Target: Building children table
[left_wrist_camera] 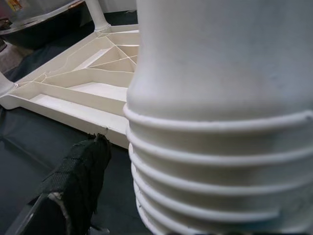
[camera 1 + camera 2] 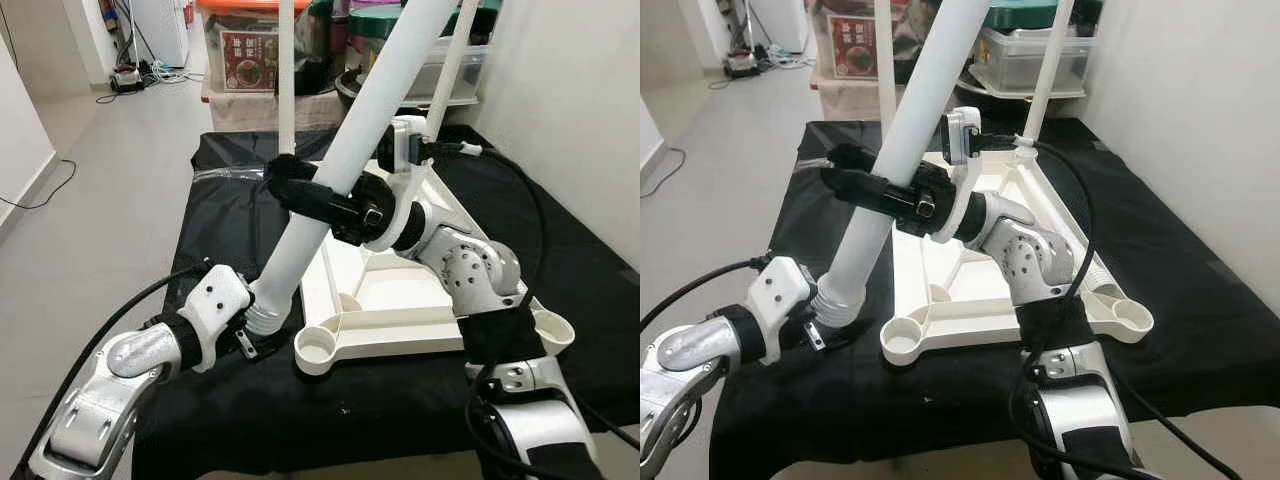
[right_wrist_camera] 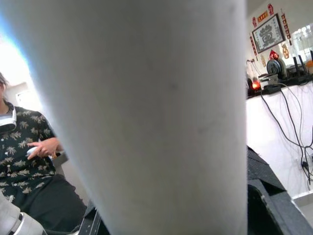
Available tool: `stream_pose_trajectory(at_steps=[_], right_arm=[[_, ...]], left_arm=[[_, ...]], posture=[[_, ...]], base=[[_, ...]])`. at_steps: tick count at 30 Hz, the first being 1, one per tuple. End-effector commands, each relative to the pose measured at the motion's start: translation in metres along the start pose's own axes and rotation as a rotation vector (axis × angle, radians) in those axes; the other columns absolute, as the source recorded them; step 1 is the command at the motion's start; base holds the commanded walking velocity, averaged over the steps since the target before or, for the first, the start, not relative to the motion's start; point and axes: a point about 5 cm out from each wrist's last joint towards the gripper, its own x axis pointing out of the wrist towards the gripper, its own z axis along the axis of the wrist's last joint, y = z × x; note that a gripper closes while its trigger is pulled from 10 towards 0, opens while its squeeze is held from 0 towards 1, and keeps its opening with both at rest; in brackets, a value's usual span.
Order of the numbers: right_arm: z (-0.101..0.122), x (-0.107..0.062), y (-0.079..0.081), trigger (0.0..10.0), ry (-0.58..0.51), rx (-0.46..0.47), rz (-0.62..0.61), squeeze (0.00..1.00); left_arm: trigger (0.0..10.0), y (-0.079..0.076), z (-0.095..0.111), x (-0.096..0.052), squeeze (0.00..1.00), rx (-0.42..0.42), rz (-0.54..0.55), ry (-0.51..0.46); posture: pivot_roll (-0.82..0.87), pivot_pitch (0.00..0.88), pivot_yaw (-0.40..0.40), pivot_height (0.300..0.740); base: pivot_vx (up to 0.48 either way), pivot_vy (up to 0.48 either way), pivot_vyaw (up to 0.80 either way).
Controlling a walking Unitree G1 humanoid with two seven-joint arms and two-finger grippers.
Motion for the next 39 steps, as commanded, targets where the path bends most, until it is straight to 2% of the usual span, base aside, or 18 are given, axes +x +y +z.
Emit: stream_pose_trajectory(at_steps=[1,3,7,16,17,18,26,31,32,33,34,35,36,37,39], right_arm=[[-0.012,0.004,0.003,0.0,0.03,0.034,0.023,0.0],[-0.014,0.006,0.001,0.0,0.017,0.032,-0.006,0.0],[-0.014,0.006,-0.003,0.0,0.004,0.026,-0.047,0.0],[-0.011,0.004,-0.006,0.0,0.005,0.022,-0.068,0.0],[-0.011,0.004,-0.005,0.0,0.006,0.023,-0.065,0.0],[-0.011,0.004,-0.005,0.0,0.006,0.022,-0.064,0.0],[-0.009,0.005,-0.004,0.0,-0.01,0.011,-0.073,0.0],[-0.006,0.008,-0.005,0.0,-0.025,0.001,-0.101,0.0],[-0.007,0.009,-0.007,3.2,-0.026,0.002,-0.139,0.0],[-0.007,0.01,-0.009,3.2,-0.026,0.003,-0.165,0.0],[-0.008,0.011,-0.013,10.0,-0.049,0.005,-0.229,0.63],[-0.009,0.011,-0.016,10.0,-0.065,0.017,-0.274,1.0],[-0.01,0.011,-0.02,10.0,-0.077,0.02,-0.338,1.0],[-0.012,0.011,-0.022,10.0,-0.084,0.022,-0.38,1.0],[-0.018,0.012,-0.03,10.0,-0.089,0.064,-0.519,1.0]], left_arm=[[10.0,0.004,0.011,0.003,0.0,-0.007,0.004,-0.055],[10.0,-0.008,0.012,0.006,0.0,-0.016,-0.074,-0.066],[10.0,-0.018,0.013,0.008,0.0,-0.026,-0.146,-0.071],[10.0,-0.018,0.012,0.007,0.0,-0.026,-0.148,-0.067],[6.7,-0.015,0.011,0.008,0.0,-0.031,-0.13,-0.067],[0.0,-0.013,0.011,0.008,0.0,-0.044,-0.114,-0.077],[0.0,-0.004,0.006,0.009,0.0,-0.055,-0.036,-0.066],[0.0,0.002,0.005,0.01,0.0,-0.026,0.012,-0.051],[0.0,0.005,0.005,0.011,0.0,-0.018,0.035,-0.041],[0.0,0.006,0.005,0.012,0.0,-0.013,0.05,-0.035],[4.0,0.008,0.005,0.012,0.0,0.007,0.07,-0.026],[6.7,0.01,0.005,0.013,0.0,0.024,0.083,-0.02],[10.0,0.013,0.005,0.014,0.0,0.054,0.116,-0.007],[10.0,0.016,0.005,0.015,0.0,0.074,0.14,0.002],[10.0,0.029,0.004,0.019,0.0,0.166,0.255,0.047]], posture=[[0.04,0.0,-0.051,0.74],[0.03,0.0,-0.043,0.74],[0.03,0.0,-0.043,0.74],[0.03,0.0,-0.046,0.74],[0.03,0.0,-0.044,0.74],[0.02,0.0,-0.044,0.74],[0.02,0.0,-0.043,0.74],[0.02,0.0,-0.045,0.74],[0.02,0.0,-0.046,0.74],[0.02,0.0,-0.046,0.74],[0.02,0.0,-0.046,0.74],[0.02,0.0,-0.046,0.74],[0.02,0.0,-0.048,0.74],[0.02,0.0,-0.052,0.74],[0.03,0.0,-0.052,0.74]], base=[[0.0,0.0,0.0],[0.0,0.0,0.0],[0.0,0.0,0.0],[0.0,0.0,0.0],[0.0,0.0,0.0],[0.0,0.0,0.0],[0.0,0.0,0.0],[0.0,0.0,0.0],[0.0,0.0,0.0],[0.0,0.0,0.0],[0.0,0.0,0.0],[0.0,0.0,0.0],[0.0,0.0,0.0],[0.0,0.0,0.0],[0.0,0.0,0.0]])
